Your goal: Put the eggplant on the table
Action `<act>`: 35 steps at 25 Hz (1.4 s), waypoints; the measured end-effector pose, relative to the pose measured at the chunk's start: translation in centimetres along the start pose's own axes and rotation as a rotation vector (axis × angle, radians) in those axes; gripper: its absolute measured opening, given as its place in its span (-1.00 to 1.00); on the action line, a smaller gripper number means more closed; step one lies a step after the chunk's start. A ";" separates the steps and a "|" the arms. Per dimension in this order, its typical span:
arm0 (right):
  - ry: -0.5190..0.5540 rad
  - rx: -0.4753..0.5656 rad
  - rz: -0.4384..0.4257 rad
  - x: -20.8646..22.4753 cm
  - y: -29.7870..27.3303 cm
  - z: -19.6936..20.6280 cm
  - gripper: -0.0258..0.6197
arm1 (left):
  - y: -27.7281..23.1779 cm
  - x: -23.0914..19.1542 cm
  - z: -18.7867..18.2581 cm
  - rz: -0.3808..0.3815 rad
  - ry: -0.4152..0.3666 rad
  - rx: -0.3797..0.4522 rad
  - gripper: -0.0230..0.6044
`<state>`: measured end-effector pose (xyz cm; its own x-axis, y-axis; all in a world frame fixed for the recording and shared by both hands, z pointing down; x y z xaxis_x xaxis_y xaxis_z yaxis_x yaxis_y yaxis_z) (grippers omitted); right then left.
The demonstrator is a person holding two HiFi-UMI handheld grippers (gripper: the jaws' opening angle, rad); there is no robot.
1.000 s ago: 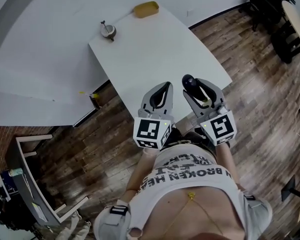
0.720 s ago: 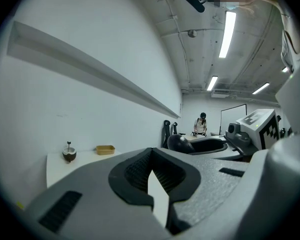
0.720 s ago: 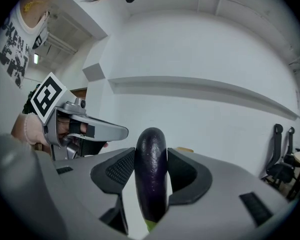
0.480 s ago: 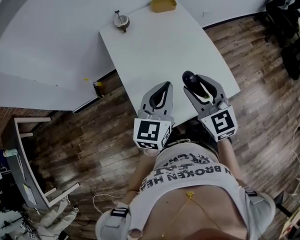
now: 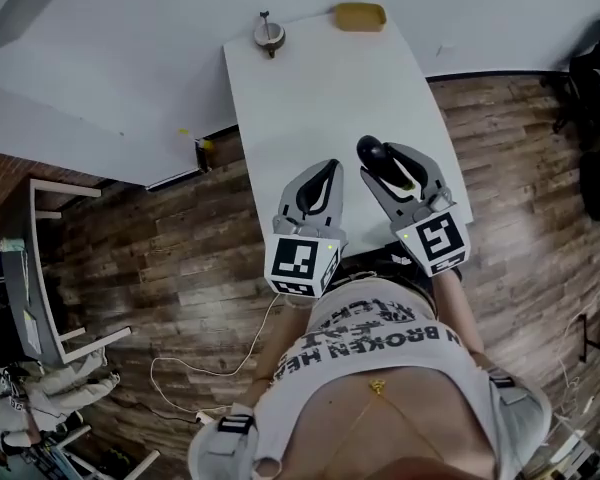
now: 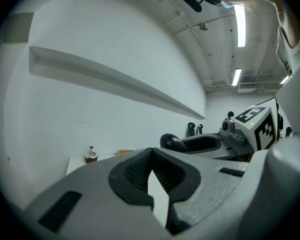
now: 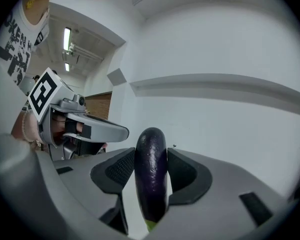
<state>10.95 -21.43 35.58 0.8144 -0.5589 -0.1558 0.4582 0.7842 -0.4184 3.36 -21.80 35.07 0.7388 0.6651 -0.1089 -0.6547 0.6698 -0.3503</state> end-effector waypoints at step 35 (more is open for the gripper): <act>0.055 -0.115 -0.144 -1.0 -3.4 4.8 -0.29 | 1.6 0.1 1.4 -0.138 0.061 -0.015 -0.93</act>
<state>10.27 -22.24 41.49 0.7211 -0.6797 -0.1340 0.5228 0.6608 -0.5386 2.19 -20.17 35.83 0.8303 0.5454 -0.1147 -0.5440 0.7483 -0.3796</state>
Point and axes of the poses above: the fingertips, and each gripper's own axes: y backward along the fingers, x to its right, z out of its underside, the point moved 2 cm from there along y, backward along the fingers, and after that the axes turned 12 degrees about -x, right-handed, at the moved point
